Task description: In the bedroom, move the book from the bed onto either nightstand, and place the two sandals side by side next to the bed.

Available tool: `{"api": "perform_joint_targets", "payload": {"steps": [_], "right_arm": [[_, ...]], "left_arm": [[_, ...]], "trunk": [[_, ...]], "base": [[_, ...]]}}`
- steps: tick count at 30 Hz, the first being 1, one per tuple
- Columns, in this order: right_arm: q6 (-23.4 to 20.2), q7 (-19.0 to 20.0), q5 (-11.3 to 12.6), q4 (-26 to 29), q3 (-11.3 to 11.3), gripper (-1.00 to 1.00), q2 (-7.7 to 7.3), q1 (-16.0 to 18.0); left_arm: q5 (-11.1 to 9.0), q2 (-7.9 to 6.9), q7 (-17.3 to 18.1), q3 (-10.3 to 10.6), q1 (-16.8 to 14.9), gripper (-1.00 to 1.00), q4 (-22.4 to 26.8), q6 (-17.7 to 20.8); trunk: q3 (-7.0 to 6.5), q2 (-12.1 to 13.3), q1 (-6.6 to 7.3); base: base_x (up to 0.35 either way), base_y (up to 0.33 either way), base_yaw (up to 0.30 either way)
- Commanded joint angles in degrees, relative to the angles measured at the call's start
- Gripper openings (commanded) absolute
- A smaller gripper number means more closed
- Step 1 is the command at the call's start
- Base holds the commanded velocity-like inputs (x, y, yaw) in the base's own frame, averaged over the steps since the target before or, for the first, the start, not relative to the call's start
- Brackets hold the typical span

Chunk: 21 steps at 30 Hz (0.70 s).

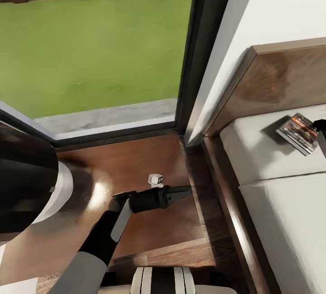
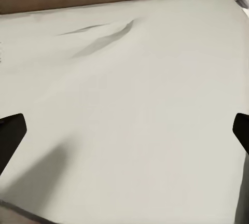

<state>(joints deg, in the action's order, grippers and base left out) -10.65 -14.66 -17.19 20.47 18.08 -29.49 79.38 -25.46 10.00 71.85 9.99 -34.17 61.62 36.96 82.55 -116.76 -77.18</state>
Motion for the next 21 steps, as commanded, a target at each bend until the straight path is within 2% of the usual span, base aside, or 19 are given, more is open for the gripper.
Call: {"api": "perform_joint_targets", "payload": {"steps": [1,12,16,21], "right_arm": [[-0.25,0.16,-0.30,-3.42,0.38,1.00,0.04,-0.01],[-0.25,0.13,-0.30,-3.42,0.31,1.00,0.04,-0.01],[-0.25,0.14,-0.30,-3.42,0.33,1.00,0.04,-0.01],[-0.25,0.14,-0.30,-3.42,0.33,1.00,0.04,-0.01]], "left_arm": [[-0.28,0.00,0.04,0.03,-0.02,1.00,-0.01,0.57],[-0.26,0.00,0.04,0.03,-0.02,1.00,-0.01,0.57],[-0.28,0.00,0.04,0.03,-0.02,1.00,-0.01,0.57],[-0.29,0.00,0.04,0.03,-0.02,1.00,-0.01,0.57]], "trunk": [[0.03,-0.01,0.00],[0.03,-0.01,0.00],[0.03,-0.01,0.00],[0.03,-0.01,0.00]], "base": [[0.000,0.000,0.000],[-0.004,0.000,0.000],[-0.192,0.000,0.000],[-0.034,0.000,0.000]]}}
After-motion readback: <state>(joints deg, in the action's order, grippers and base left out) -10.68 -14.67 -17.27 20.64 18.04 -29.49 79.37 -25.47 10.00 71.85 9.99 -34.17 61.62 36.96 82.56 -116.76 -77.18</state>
